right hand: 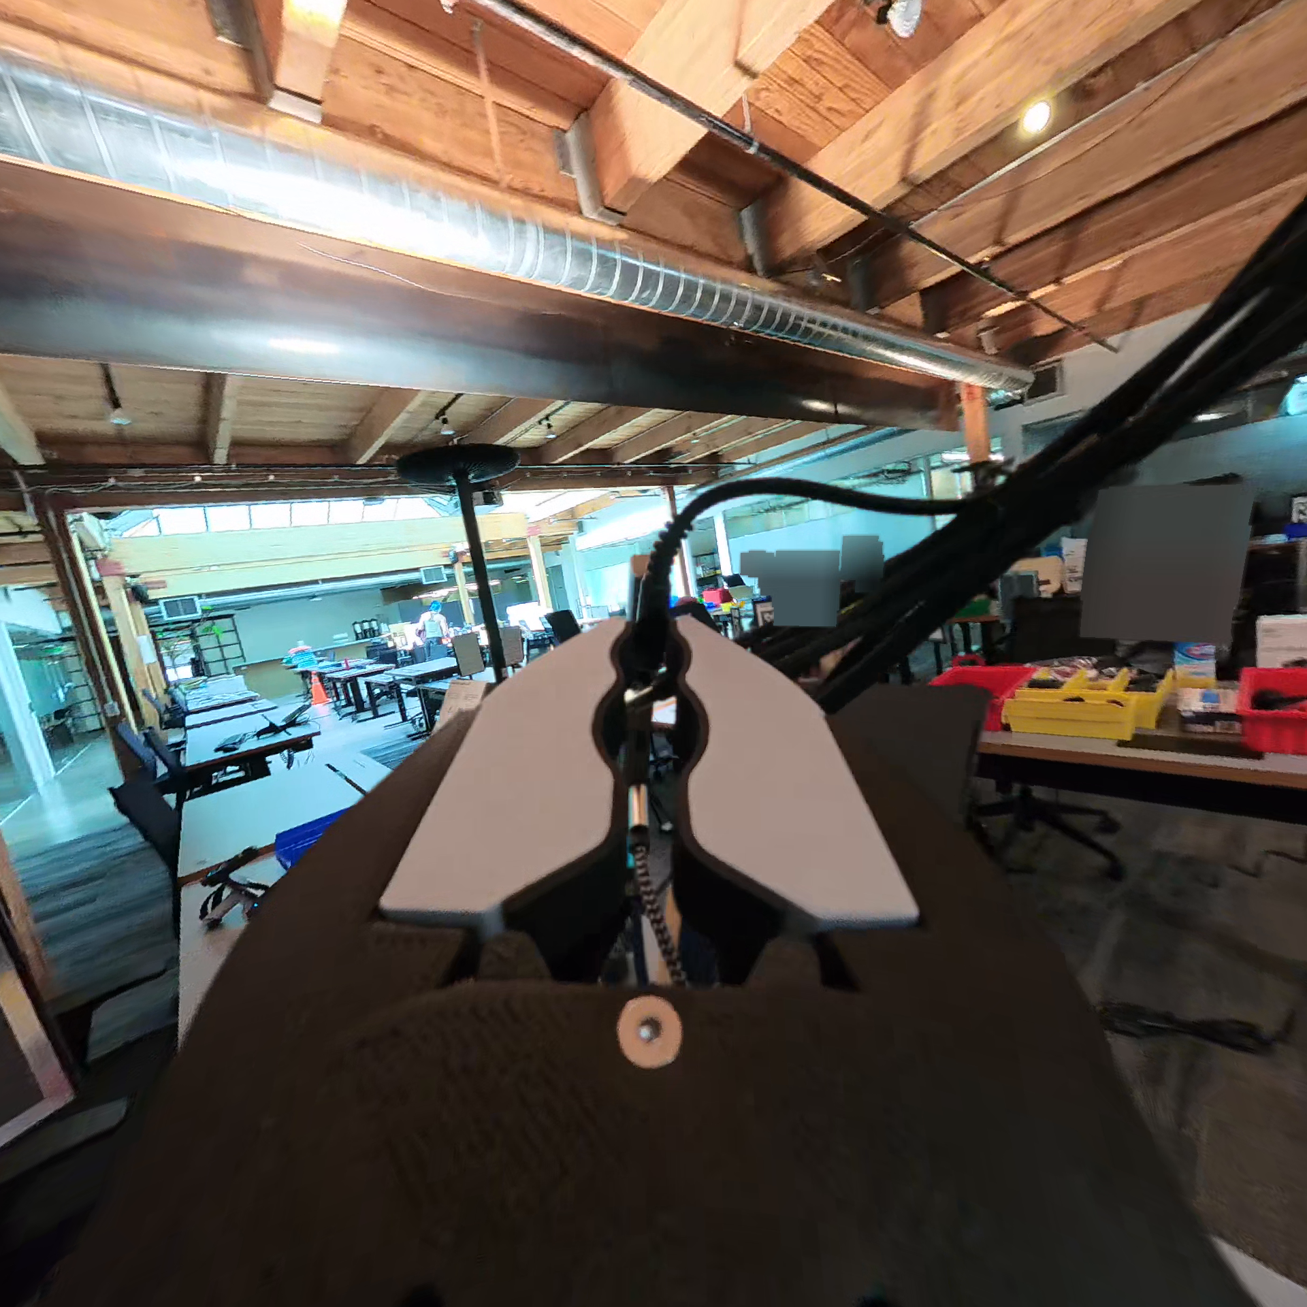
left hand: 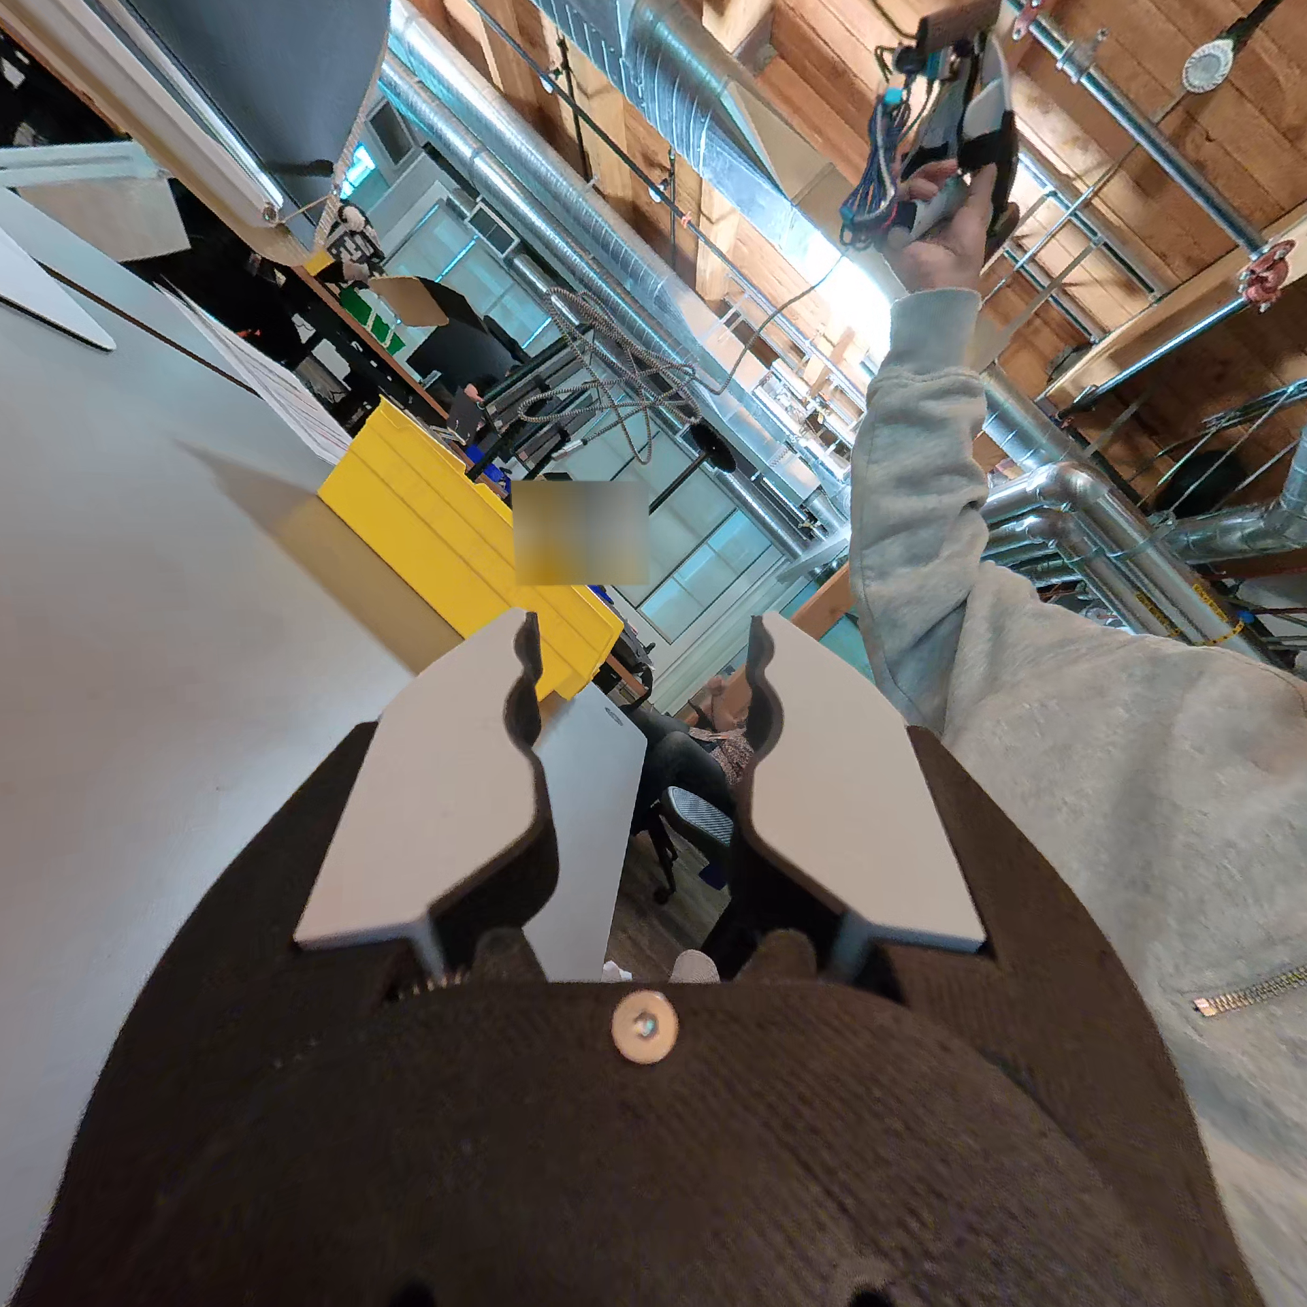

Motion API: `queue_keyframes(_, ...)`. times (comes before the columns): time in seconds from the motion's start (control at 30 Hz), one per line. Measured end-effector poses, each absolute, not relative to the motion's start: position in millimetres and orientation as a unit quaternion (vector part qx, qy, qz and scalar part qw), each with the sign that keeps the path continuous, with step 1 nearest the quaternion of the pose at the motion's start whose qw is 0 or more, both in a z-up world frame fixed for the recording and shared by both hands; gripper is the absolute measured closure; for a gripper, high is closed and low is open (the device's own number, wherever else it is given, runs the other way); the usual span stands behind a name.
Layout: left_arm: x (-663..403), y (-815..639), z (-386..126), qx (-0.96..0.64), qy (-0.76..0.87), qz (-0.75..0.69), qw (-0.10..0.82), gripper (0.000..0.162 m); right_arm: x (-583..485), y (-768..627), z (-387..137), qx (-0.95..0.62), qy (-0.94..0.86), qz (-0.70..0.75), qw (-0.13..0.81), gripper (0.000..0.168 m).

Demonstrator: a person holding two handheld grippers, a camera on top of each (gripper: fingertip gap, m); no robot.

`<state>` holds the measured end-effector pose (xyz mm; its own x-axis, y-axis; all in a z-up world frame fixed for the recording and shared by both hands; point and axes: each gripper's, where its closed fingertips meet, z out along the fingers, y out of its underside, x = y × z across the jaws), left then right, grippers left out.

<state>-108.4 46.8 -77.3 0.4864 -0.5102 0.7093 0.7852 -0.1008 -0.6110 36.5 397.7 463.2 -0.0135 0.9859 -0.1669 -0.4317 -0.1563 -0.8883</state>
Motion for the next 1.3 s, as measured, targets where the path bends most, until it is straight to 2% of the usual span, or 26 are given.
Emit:
queue_keyframes(0.07,-108,47,-78,-0.556,-0.124,-0.493,0.658,0.107,43,413,451,-0.446,-0.325,0.624,0.554,0.161)
queue_keyframes(0.17,-107,48,-80,-0.556,-0.125,-0.497,0.654,0.107,47,426,405,-0.487,-0.338,0.613,0.522,0.16)
queue_keyframes(0.5,-100,52,-85,-0.568,-0.124,-0.498,0.644,0.107,47,416,165,-0.587,-0.421,0.599,0.346,0.161)
queue_keyframes(0.67,-95,56,-90,-0.581,-0.122,-0.495,0.635,0.107,52,415,73,-0.627,-0.439,0.587,0.264,0.161)
queue_keyframes(0.87,-93,58,-95,-0.586,-0.127,-0.495,0.629,0.107,71,432,14,-0.667,-0.466,0.566,0.13,0.16)
queue_keyframes(1.07,-94,59,-99,-0.587,-0.133,-0.495,0.626,0.107,81,456,-9,-0.681,-0.425,0.589,0.094,0.16)
queue_keyframes(1.3,-96,61,-104,-0.585,-0.141,-0.501,0.622,0.107,83,456,-83,-0.753,-0.451,0.474,0.071,0.151)
